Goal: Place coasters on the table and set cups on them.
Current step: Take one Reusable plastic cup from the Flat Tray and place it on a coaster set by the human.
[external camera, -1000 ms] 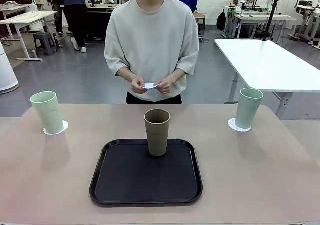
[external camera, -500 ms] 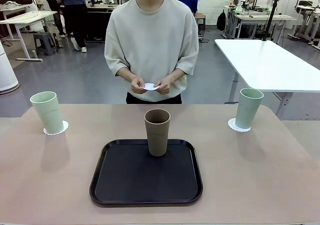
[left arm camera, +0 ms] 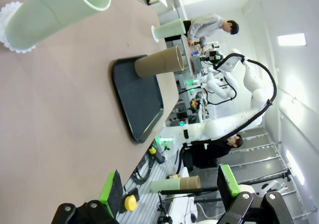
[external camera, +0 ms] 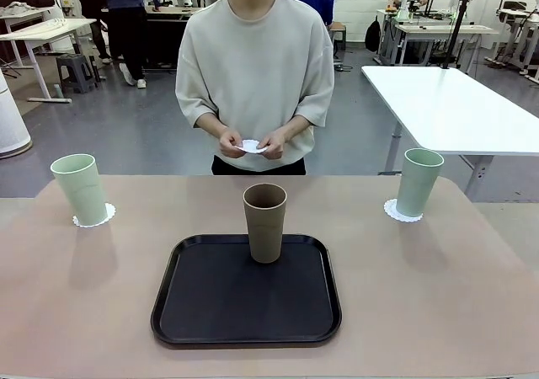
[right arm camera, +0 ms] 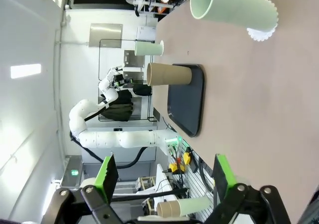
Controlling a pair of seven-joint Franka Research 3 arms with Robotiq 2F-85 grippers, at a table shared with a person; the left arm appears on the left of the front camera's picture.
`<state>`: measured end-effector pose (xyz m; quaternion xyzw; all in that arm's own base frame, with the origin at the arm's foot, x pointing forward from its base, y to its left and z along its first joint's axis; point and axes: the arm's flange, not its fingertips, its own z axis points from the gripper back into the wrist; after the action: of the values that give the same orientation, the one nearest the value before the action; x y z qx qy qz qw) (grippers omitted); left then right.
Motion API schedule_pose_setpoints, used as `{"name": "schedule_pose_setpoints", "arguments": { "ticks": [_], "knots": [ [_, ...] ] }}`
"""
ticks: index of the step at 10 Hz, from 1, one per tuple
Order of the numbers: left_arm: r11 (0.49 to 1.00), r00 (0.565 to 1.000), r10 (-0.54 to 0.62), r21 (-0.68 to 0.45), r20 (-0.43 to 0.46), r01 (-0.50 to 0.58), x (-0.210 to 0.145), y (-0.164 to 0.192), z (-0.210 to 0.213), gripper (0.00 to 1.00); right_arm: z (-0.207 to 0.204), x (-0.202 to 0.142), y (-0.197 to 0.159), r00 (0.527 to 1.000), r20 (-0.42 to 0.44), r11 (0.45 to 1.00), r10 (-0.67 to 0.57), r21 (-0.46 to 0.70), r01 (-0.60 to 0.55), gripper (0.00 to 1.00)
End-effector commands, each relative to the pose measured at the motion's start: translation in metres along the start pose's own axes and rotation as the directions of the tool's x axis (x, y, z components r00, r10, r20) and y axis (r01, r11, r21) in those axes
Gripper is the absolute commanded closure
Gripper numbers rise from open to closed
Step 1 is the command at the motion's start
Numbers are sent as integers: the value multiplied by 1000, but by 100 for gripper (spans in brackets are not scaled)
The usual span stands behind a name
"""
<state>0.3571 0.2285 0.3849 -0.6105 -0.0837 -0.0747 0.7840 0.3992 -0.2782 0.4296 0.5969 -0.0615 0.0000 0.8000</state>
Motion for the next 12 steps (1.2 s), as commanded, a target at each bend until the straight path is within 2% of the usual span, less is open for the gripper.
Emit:
{"name": "schedule_pose_setpoints", "arguments": {
  "ticks": [1, 12],
  "knots": [
    [1000, 1000, 7, 6, 3, -7, 0, -2, 1, 0, 3, -1, 1, 1000, 16, 1000, 5, -4, -5, 0],
    [1000, 1000, 7, 6, 3, -7, 0, -2, 1, 0, 3, -1, 1, 1000, 16, 1000, 5, -4, -5, 0]
  ]
}}
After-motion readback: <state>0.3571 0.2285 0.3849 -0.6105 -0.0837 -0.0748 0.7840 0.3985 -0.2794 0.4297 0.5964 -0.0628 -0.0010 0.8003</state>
